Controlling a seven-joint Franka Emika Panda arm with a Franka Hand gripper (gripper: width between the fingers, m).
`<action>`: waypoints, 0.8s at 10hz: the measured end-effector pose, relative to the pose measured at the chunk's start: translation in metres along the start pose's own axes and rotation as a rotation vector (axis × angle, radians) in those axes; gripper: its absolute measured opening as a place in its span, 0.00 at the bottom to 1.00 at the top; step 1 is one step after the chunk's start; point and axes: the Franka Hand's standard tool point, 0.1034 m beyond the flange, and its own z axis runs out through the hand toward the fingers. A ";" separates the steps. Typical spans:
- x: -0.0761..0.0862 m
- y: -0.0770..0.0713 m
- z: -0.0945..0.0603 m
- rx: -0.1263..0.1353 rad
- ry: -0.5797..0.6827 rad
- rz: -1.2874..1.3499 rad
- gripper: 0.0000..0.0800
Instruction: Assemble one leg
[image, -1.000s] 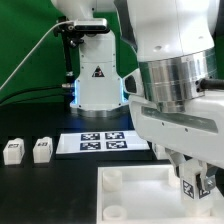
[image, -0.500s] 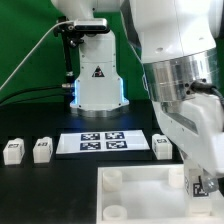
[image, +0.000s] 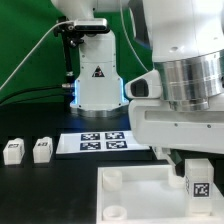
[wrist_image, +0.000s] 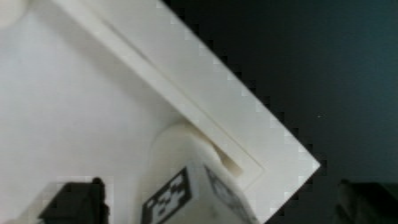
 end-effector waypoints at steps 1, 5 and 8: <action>0.002 0.003 -0.001 -0.022 -0.009 -0.211 0.81; 0.017 0.007 -0.005 -0.049 -0.008 -0.524 0.65; 0.016 0.007 -0.005 -0.043 -0.007 -0.369 0.36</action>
Offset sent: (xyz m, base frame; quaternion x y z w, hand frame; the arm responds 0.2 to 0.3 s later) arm 0.0079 -0.0050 -0.0035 0.0306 0.0179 -0.2912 0.9560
